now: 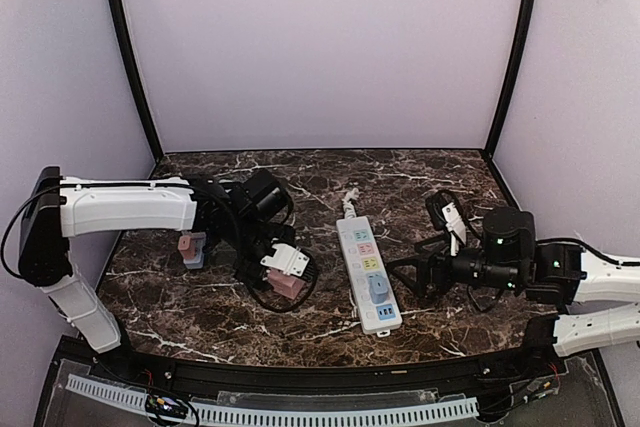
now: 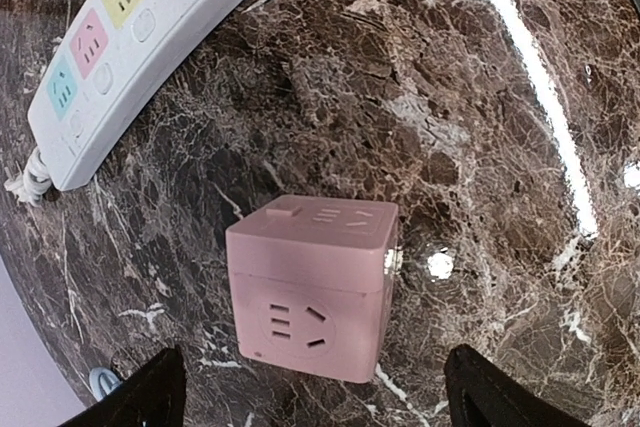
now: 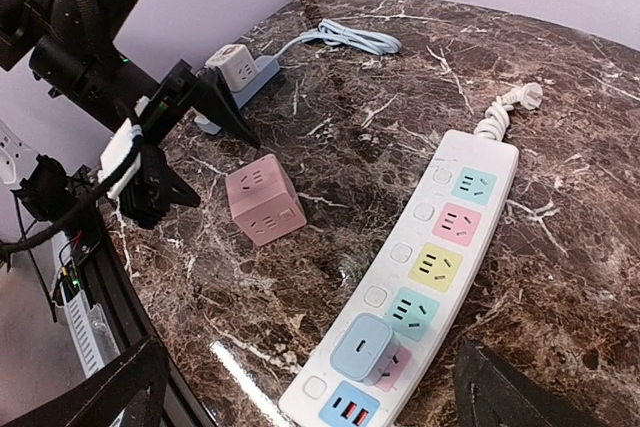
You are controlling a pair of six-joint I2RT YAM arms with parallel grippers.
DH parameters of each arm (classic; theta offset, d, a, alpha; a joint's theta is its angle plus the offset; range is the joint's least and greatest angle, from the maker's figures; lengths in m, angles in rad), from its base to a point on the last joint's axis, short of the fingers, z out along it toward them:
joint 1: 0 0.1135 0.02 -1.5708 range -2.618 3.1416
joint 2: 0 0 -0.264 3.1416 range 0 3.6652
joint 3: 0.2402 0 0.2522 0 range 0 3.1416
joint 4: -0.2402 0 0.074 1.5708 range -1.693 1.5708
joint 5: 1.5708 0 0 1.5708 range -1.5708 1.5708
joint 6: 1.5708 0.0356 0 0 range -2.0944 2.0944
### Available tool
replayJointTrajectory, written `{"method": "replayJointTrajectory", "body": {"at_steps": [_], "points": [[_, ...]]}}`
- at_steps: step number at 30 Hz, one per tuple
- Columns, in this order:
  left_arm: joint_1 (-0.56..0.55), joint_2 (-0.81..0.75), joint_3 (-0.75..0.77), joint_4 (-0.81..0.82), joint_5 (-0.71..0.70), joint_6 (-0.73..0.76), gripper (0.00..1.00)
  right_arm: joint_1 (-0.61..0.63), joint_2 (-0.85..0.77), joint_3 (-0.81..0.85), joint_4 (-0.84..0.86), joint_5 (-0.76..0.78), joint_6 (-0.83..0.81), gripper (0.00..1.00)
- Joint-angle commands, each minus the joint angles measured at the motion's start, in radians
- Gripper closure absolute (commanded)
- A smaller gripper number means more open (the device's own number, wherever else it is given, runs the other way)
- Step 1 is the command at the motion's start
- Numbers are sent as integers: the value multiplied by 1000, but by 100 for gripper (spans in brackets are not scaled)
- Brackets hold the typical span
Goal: Insert the plug
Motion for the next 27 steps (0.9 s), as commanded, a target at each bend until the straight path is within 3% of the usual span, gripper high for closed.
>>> {"method": "replayJointTrajectory", "body": {"at_steps": [1,8,12,27], "points": [[3,76,81,-107,-11,47,10,-2,-26,-25,40,-23,-6,1],[21,192,159,-151,-44,54,12,-2,-37,-32,42,-24,-7,1],[30,245,204,-218,-45,41,24,-2,-34,-37,45,-23,-6,1],[50,272,214,-212,11,32,31,-2,-35,-43,47,-28,-5,1]]}}
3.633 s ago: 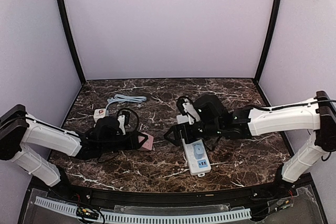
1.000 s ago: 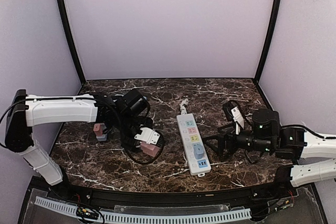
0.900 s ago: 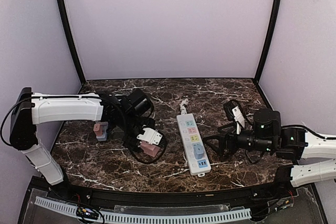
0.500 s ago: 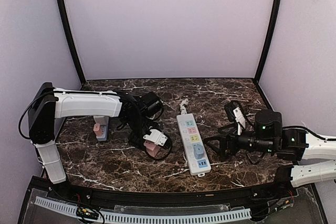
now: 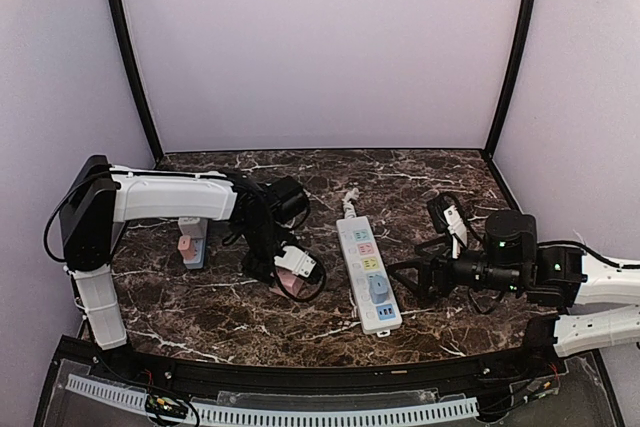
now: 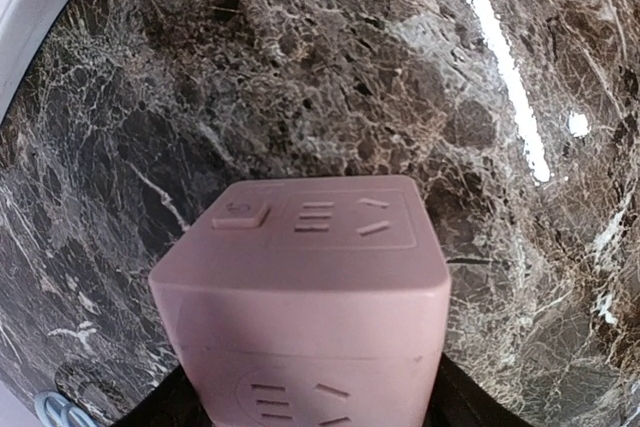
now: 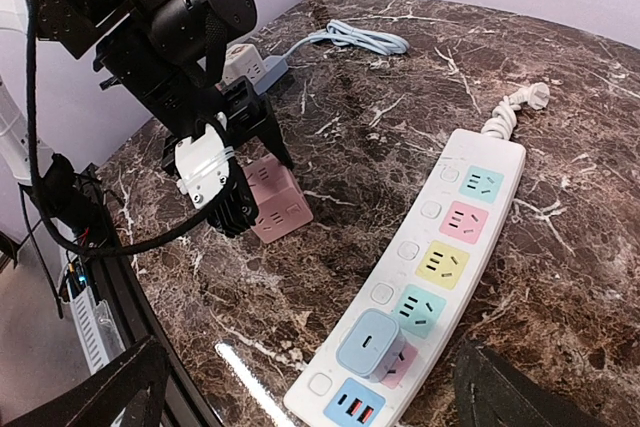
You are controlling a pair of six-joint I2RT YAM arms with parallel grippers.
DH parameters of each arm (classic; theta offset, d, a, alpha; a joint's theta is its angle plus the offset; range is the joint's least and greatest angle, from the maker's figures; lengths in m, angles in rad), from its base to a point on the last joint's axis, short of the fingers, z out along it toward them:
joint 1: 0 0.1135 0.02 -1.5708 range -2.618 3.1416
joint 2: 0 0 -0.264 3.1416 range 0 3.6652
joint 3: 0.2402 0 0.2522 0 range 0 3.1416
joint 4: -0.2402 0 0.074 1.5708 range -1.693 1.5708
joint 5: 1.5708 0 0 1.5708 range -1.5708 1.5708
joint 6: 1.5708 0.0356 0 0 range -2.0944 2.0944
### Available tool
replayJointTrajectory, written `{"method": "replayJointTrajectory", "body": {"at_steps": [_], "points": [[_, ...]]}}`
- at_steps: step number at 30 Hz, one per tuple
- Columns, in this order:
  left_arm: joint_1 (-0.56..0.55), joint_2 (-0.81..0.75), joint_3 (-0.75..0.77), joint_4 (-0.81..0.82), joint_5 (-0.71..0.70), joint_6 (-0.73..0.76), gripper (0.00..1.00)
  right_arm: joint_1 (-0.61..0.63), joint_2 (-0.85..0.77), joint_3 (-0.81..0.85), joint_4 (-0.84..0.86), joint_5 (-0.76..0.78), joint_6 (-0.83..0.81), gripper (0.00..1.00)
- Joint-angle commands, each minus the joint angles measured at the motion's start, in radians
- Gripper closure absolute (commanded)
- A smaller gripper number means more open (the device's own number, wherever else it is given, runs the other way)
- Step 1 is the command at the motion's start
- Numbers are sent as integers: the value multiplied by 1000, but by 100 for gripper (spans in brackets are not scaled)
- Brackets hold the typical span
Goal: Insert the plug
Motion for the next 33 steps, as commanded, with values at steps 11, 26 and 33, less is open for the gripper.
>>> {"method": "replayJointTrajectory", "body": {"at_steps": [11,26,33], "points": [[26,9,17,-16,125,2,29,-2,-10,-21,31,-4,-5,1],[70,10,-6,21,234,4,35,-3,0,-21,32,-1,-7,1],[78,-4,-11,42,288,11,59,-3,4,-19,36,-1,-6,1]]}}
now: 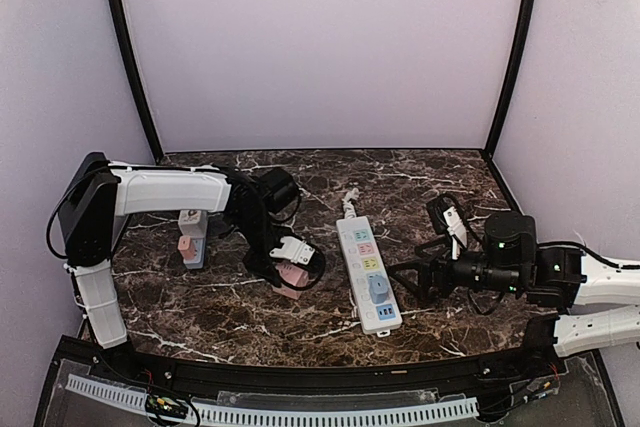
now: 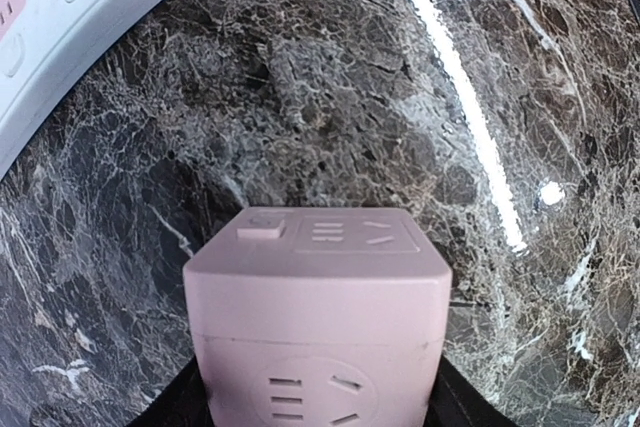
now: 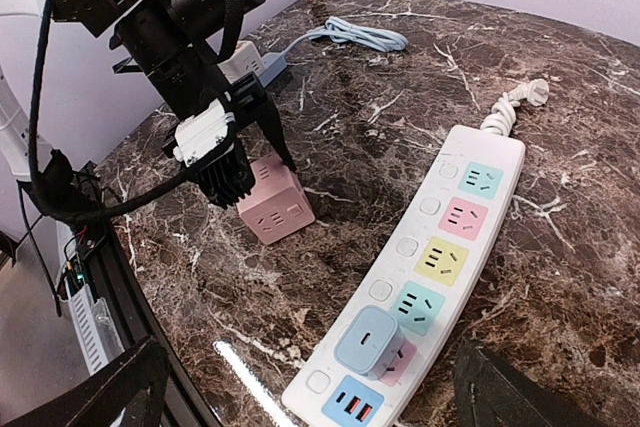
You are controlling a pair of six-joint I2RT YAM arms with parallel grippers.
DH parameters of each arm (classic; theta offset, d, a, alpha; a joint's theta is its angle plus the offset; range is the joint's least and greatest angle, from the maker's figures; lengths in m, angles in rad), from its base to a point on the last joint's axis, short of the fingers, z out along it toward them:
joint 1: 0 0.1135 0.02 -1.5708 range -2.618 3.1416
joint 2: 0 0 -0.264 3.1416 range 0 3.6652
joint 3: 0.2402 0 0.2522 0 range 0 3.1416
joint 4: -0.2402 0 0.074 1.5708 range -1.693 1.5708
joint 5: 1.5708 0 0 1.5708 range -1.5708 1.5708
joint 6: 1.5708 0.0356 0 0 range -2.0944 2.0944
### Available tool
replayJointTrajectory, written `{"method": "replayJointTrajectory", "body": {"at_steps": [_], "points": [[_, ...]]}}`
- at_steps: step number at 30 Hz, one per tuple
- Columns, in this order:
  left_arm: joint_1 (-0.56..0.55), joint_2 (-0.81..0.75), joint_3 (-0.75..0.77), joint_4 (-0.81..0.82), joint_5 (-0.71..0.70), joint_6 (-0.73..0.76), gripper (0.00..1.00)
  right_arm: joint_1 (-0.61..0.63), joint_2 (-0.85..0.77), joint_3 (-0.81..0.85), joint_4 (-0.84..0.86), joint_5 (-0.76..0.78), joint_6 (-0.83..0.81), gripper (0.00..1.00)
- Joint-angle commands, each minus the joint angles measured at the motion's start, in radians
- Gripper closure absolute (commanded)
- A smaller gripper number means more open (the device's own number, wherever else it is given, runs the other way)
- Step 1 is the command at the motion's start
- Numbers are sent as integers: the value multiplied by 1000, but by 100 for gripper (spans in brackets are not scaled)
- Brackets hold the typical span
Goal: Insert the plug
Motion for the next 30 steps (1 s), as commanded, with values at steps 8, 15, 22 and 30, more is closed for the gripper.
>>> {"method": "replayJointTrajectory", "body": {"at_steps": [8,15,22,30], "points": [[5,-47,-22,37,108,-13,95,-2,38,1,42,-5,-2,1],[5,-157,-98,157,124,-51,99,-2,79,29,50,-6,16,1],[4,-317,-249,392,108,-121,99,-3,97,66,48,49,75,1],[-2,-462,-438,715,105,-255,99,-2,124,116,33,84,126,1]]}}
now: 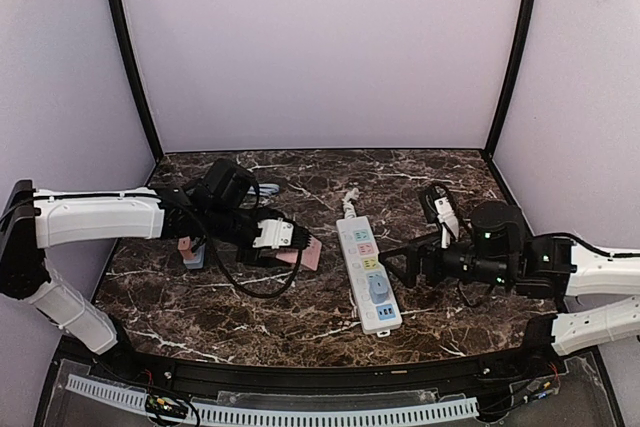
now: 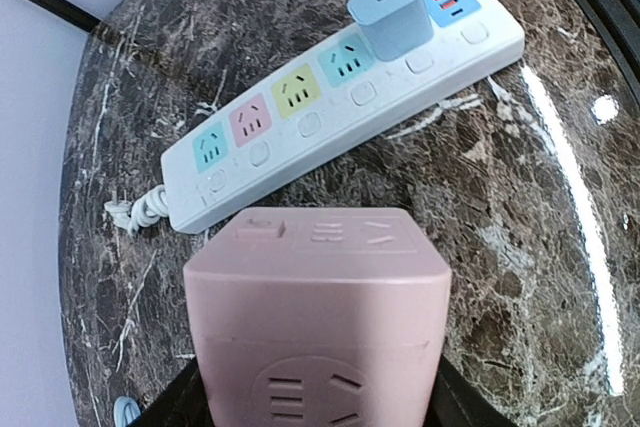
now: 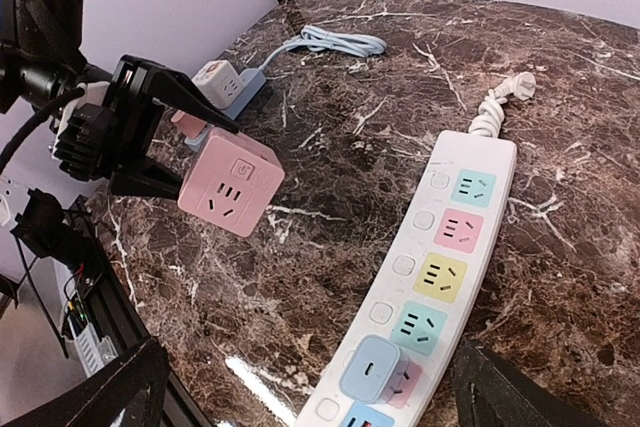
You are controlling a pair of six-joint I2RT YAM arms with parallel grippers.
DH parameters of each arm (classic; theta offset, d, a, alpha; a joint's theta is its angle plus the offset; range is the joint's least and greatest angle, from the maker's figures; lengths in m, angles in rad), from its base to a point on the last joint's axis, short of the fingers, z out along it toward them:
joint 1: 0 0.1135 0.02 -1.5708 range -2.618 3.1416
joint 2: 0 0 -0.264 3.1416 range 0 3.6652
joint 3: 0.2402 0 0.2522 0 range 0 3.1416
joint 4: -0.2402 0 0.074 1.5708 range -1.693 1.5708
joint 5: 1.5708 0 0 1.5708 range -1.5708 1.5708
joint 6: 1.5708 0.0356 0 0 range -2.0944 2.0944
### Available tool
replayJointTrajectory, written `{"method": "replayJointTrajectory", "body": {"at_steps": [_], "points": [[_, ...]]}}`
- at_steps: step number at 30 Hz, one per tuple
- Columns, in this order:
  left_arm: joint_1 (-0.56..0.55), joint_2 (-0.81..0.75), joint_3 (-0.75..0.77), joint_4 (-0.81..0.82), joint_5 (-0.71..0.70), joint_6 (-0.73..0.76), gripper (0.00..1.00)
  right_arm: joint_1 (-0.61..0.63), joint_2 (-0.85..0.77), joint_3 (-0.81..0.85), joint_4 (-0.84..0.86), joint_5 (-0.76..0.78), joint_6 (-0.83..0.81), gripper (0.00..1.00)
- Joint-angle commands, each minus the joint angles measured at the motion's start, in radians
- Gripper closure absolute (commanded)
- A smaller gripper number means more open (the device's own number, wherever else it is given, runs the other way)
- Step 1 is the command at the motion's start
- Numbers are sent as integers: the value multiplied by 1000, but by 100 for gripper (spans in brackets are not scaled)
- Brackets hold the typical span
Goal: Insert the plug
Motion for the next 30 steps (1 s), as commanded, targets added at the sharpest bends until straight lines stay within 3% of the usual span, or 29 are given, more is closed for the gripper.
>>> {"method": "replayJointTrajectory", "body": {"at_steps": [1,10,17,25,30], "points": [[-5,-67,-74,234,20,-107,99,-2,13,51,9,29,46,1],[-42,-97,-156,475,21,-398,99,-4,72,170,-56,17,53,1],[-55,-89,-87,441,-61,-784,99,-6,160,293,-120,-55,63,1],[-68,-117,-78,399,-57,-908,99,-14,309,451,-305,-151,95,1],[-84,-129,-104,436,-48,-873,99,-25,341,490,-339,-196,86,1]]}}
